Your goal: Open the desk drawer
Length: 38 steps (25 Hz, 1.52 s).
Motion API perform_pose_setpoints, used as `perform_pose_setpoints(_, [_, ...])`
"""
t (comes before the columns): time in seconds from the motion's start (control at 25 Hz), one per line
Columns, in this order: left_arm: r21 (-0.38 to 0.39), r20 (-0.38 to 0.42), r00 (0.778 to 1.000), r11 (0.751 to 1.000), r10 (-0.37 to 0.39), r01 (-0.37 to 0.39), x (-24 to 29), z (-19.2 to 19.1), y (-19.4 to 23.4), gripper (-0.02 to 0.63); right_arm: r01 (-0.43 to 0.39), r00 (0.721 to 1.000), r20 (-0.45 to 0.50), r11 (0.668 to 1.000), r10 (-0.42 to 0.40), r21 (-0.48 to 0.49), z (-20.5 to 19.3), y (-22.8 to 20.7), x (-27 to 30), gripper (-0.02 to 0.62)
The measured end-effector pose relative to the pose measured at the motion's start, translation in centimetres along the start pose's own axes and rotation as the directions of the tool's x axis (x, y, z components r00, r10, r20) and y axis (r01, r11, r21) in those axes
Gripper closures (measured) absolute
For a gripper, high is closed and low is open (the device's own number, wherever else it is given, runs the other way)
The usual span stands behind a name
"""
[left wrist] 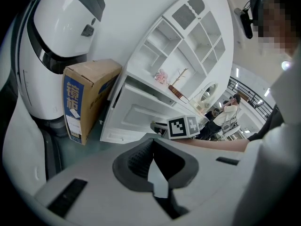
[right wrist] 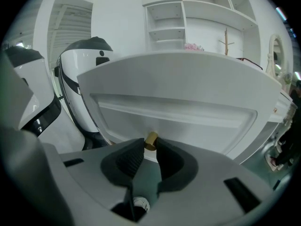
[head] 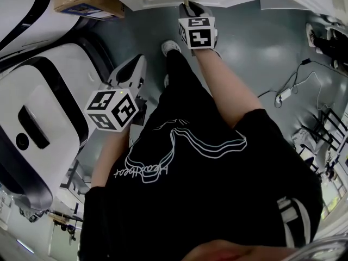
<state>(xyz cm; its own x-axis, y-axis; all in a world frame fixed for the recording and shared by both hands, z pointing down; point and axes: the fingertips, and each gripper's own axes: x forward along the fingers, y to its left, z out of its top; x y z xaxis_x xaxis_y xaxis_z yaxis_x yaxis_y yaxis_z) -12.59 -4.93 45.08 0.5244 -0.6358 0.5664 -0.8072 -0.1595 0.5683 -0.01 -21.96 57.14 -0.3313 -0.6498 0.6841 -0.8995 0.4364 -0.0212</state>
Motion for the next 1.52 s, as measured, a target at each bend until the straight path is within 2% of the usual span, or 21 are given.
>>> perform_pose_setpoints(0.28, [-0.004,0.016,1.0,1.0,0.005,-0.005,-1.0,-0.9,-0.3,0.603,-0.005,1.0,-0.001,1.0,0.005,-0.007,-1.4,0.8,-1.5,0.508])
perform_pose_setpoints(1.52, [-0.033,-0.007,1.0,0.999,-0.001,0.001,-2.5,-6.2,-1.4,0.603,-0.03,0.999,0.016,1.0,0.03,0.003,-5.8,3.0,-5.9,0.511])
